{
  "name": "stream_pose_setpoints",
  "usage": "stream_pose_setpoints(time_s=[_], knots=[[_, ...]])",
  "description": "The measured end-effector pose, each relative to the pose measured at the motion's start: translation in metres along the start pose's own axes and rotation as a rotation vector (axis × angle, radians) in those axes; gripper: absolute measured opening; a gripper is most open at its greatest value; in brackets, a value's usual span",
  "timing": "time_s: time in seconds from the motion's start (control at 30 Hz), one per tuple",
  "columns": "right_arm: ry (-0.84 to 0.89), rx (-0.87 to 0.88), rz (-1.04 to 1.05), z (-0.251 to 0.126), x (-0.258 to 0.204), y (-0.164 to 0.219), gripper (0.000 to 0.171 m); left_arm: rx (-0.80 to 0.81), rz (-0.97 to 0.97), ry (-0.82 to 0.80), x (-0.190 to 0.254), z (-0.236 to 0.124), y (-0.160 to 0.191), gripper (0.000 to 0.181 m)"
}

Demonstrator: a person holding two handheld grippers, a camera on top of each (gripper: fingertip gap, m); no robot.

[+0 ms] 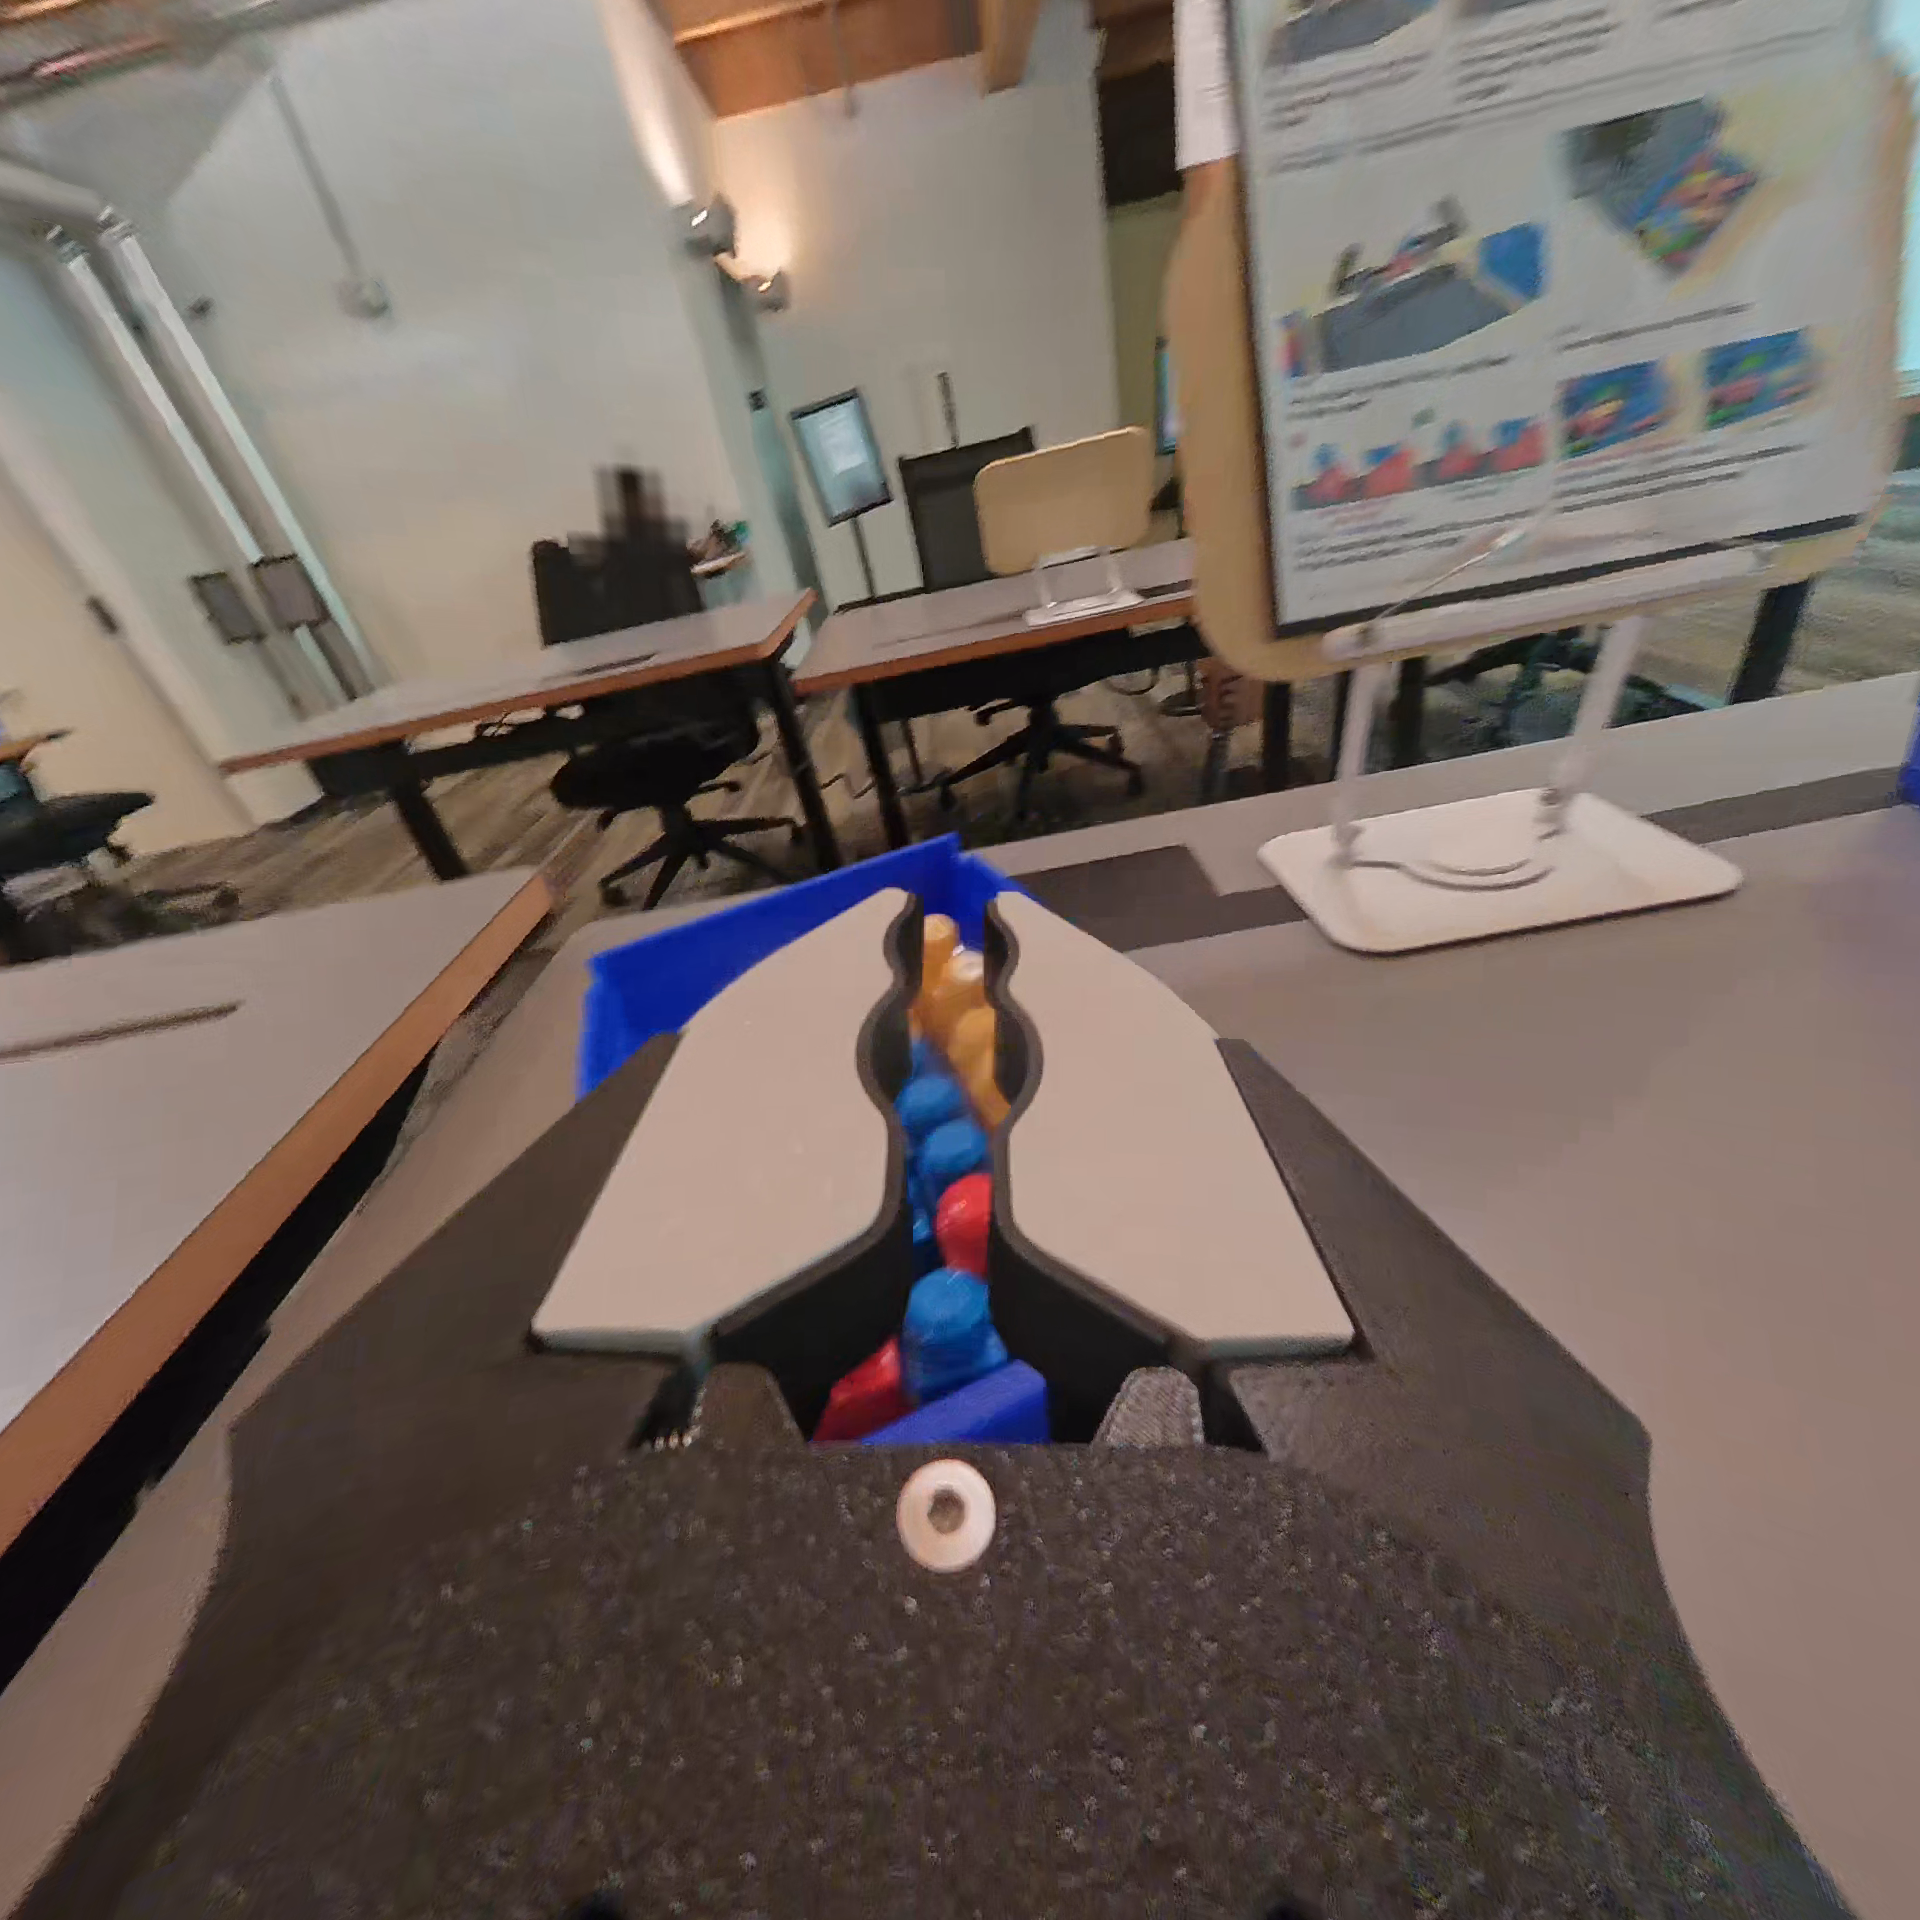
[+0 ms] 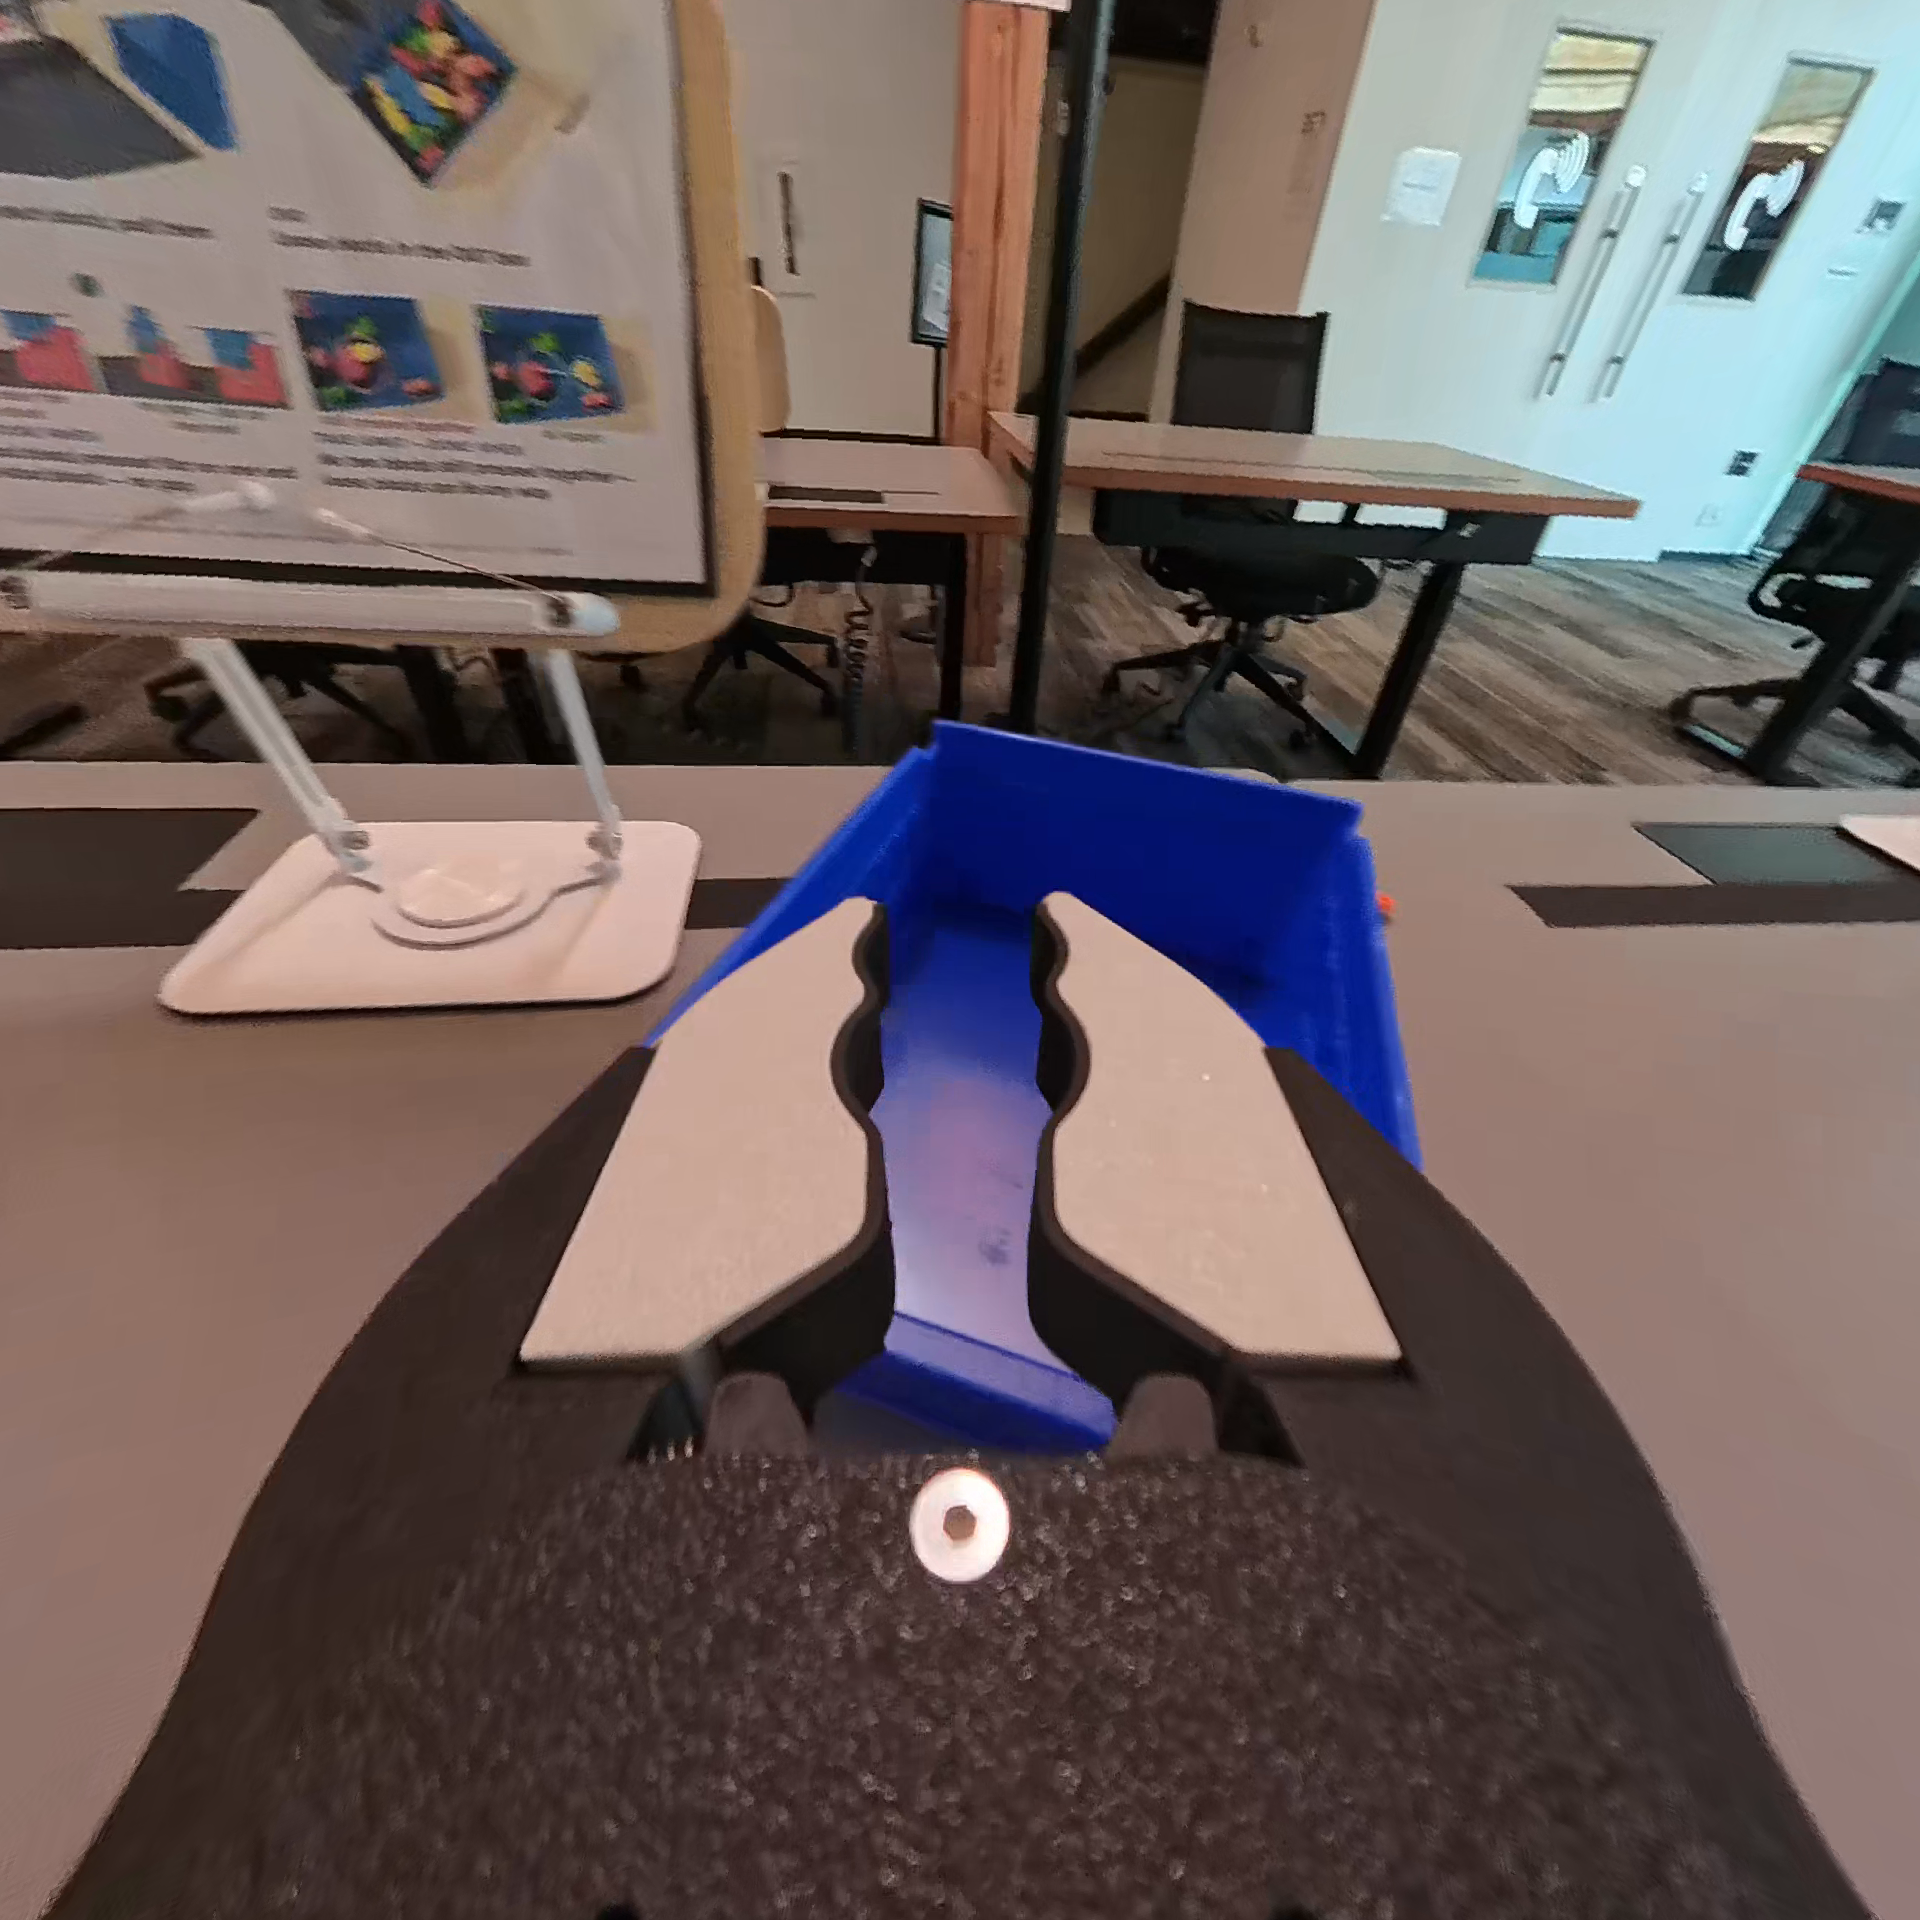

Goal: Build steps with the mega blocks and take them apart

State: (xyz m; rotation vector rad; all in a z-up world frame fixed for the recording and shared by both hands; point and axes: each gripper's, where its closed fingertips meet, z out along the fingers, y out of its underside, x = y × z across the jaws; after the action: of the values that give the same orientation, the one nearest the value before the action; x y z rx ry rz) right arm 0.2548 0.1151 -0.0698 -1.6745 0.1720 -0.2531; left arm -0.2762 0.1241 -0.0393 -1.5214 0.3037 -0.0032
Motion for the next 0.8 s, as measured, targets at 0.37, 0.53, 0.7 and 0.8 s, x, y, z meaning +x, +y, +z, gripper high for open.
stream_pose_setpoints(time_s=[0.37, 0.53, 0.7, 0.8], knots=[[-0.278, 0.032, -0.076, 0.018, -0.134, -0.022, 0.021, -0.002, -0.069, 0.295, 0.154, 0.066, -0.044, 0.000], [-0.378, -0.008, -0.085, 0.030, -0.182, -0.001, 0.016, -0.119, -0.150, 0.390, 0.211, 0.105, -0.004, 0.000], [-0.418, -0.040, -0.143, 0.045, -0.206, 0.036, 0.013, -0.208, -0.051, 0.342, 0.230, 0.140, 0.051, 0.000], [-0.460, -0.034, -0.148, 0.049, -0.212, 0.057, 0.011, -0.233, 0.039, 0.303, 0.228, 0.151, 0.081, 0.000]])
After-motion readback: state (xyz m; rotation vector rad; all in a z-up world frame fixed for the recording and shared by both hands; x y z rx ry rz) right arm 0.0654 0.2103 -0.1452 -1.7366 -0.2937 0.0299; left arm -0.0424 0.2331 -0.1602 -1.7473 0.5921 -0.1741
